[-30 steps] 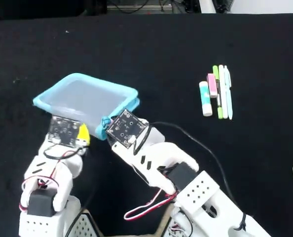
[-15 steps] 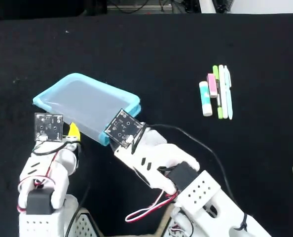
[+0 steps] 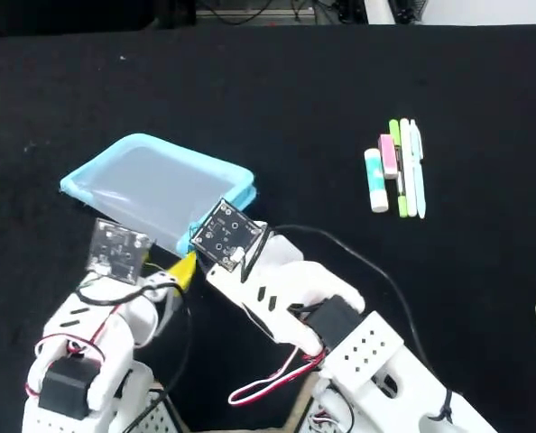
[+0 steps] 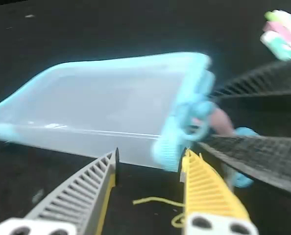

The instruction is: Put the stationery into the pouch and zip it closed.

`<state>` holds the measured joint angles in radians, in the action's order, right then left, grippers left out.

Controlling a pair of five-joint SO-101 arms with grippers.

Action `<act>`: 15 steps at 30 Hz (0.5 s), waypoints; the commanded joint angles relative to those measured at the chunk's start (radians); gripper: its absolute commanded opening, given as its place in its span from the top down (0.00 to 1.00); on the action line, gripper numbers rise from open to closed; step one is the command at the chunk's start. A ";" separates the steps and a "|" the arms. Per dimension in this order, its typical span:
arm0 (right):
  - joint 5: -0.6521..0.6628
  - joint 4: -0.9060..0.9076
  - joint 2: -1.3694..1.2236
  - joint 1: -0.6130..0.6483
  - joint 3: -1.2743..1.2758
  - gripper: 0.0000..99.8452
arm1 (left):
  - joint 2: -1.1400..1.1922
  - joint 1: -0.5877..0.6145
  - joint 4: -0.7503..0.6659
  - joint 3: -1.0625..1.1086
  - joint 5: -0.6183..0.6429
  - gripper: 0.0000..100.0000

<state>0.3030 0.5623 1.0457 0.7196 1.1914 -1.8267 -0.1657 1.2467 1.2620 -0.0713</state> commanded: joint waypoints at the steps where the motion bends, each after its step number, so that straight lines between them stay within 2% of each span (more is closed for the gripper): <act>1: -0.008 -0.029 0.025 0.005 -0.028 0.99 | 0.009 0.007 -0.081 0.005 0.014 0.78; 8: -0.008 -0.029 0.025 0.005 -0.027 0.99 | 0.009 0.019 -0.209 0.122 0.011 0.78; 15: -0.008 -0.023 0.030 0.005 -0.025 0.99 | 0.008 0.024 -0.232 0.159 0.008 0.78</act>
<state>0.3030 0.5623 1.0457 0.7181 1.1914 -1.8267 -0.1565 1.0319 1.4339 -0.0683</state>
